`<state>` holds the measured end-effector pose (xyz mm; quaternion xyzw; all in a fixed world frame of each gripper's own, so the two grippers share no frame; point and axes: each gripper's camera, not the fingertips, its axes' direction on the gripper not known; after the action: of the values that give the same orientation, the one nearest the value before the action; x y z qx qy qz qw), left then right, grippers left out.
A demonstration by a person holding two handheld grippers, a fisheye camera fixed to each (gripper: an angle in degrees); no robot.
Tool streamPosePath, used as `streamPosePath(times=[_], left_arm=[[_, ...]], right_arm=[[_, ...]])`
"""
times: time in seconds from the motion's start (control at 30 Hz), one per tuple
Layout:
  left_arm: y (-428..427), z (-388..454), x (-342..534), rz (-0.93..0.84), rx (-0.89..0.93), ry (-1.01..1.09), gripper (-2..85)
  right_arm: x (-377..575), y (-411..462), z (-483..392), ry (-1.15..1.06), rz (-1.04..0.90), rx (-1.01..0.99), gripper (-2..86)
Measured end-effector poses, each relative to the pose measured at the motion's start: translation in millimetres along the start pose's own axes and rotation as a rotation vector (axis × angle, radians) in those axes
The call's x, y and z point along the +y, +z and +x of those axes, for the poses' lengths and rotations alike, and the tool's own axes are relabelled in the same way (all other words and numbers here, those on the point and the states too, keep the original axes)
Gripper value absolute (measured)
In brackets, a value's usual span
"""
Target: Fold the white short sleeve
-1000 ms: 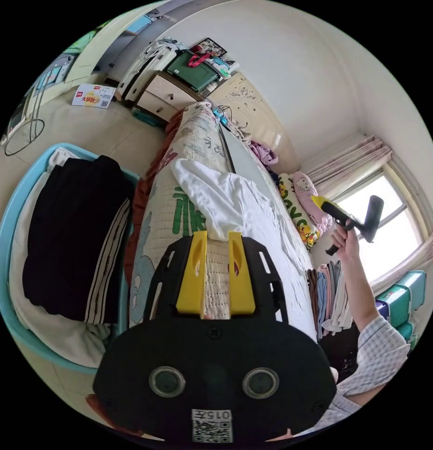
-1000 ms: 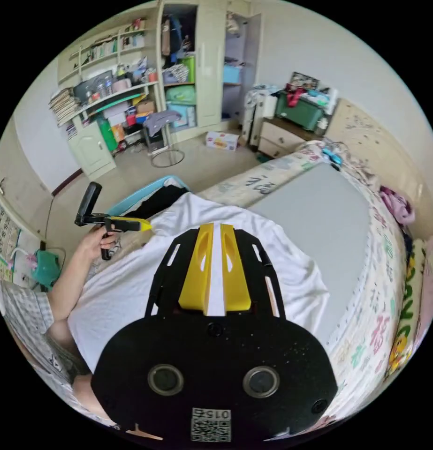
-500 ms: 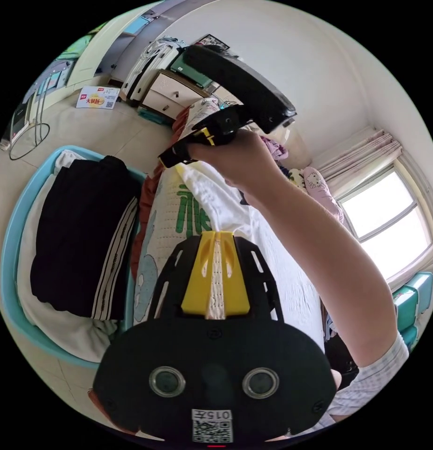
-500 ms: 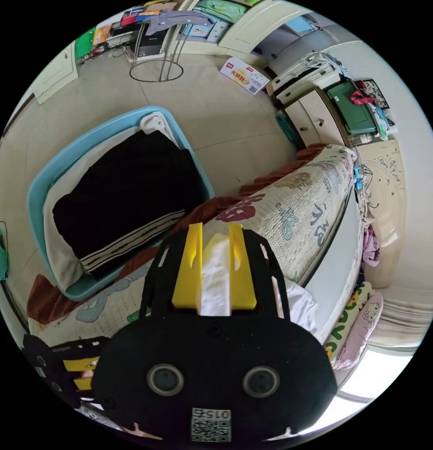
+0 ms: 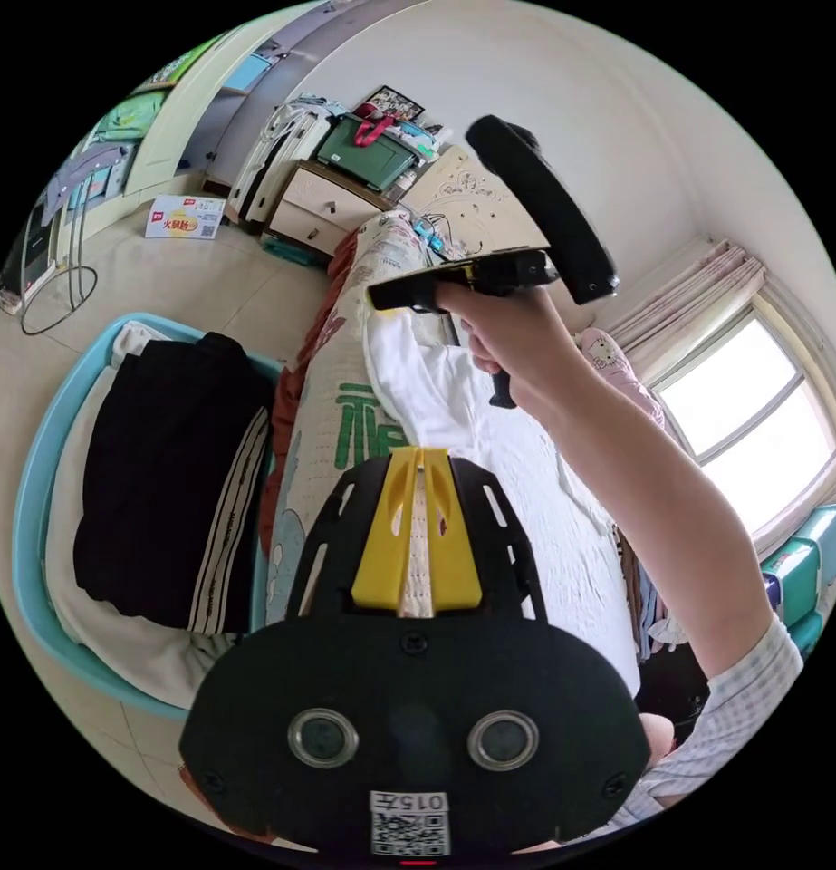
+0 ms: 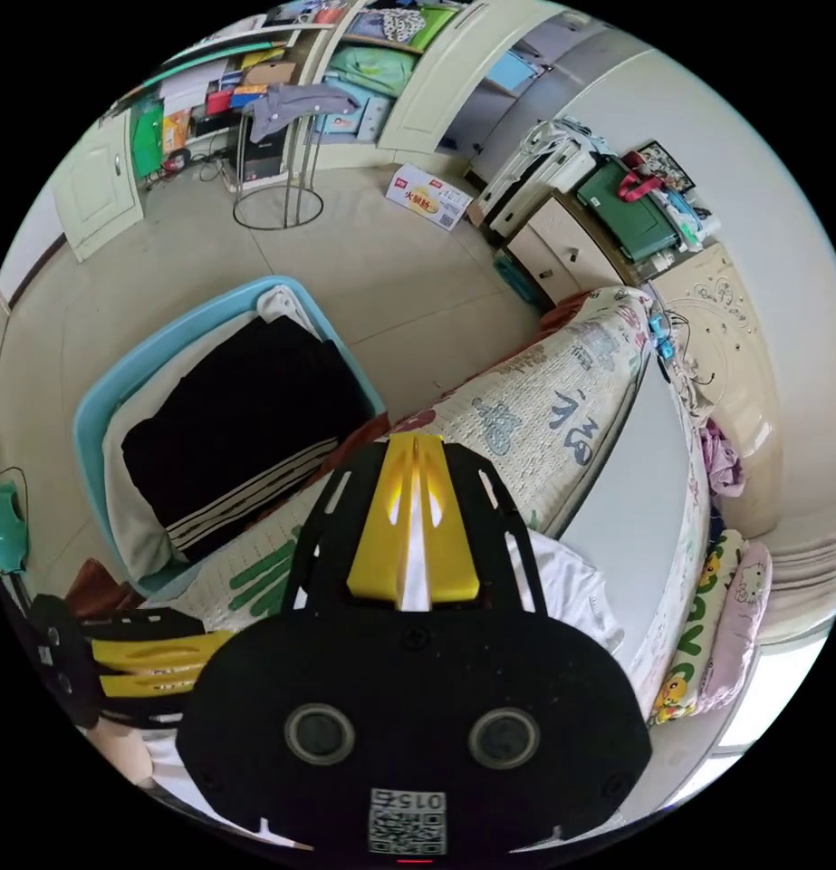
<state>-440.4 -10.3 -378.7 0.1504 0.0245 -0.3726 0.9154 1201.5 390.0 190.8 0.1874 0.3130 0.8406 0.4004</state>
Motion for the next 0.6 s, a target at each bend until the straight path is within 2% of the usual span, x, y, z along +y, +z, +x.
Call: streamPosePath(times=[0.13,0.23,0.47,0.6], left_arm=[[-14.7,33.1,6.8,0.050,0.005,0.117,-0.6],[-16.3,69.6,14.2,0.044,-0.018,0.267,-0.6],[27.1,162.6,45.1,-0.160,-0.013,0.640,-0.3],[55.8,192.1,62.0,-0.241,-0.021,0.723,-0.2]], right_arm=[[30.0,-54.1,56.2,0.054,0.091,-0.027,-1.0],[83.6,-103.5,128.3,0.168,0.187,-0.131,-1.0],[210.9,-145.1,224.5,0.370,0.284,-0.228,-1.0],[253.7,-150.7,241.3,0.396,0.236,-0.188,-1.0]])
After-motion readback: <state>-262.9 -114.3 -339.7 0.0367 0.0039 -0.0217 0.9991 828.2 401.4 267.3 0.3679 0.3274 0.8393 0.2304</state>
